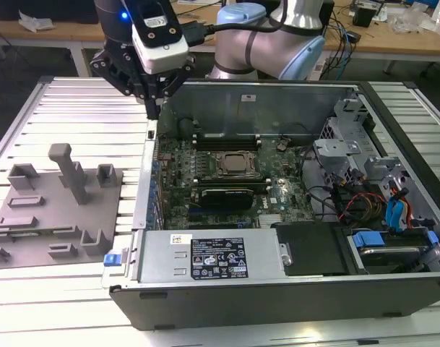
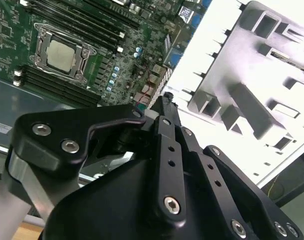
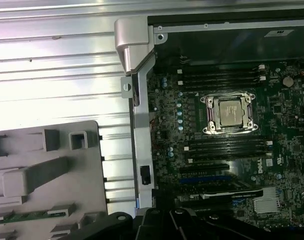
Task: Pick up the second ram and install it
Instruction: 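Reach for the second ram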
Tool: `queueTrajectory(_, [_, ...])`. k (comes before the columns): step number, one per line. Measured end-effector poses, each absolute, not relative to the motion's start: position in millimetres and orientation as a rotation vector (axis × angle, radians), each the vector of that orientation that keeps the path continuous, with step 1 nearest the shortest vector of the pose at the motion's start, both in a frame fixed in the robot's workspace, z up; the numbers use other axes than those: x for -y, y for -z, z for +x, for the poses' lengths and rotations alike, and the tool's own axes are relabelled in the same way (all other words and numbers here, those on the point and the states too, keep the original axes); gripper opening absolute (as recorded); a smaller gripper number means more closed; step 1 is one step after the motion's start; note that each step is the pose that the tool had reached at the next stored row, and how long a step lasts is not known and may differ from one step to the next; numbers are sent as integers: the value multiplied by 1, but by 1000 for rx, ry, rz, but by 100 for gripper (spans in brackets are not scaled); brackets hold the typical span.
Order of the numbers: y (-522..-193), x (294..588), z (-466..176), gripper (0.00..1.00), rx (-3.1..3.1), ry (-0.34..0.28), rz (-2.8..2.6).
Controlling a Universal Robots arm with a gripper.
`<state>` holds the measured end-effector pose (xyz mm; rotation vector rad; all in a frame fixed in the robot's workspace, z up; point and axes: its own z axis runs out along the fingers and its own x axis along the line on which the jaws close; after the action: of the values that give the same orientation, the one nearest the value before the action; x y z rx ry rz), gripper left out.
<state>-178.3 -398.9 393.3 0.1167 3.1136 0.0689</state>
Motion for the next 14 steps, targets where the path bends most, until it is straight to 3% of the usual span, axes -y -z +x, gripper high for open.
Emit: queueTrajectory(14, [-393,399,-204,11,-3114,-69,116])
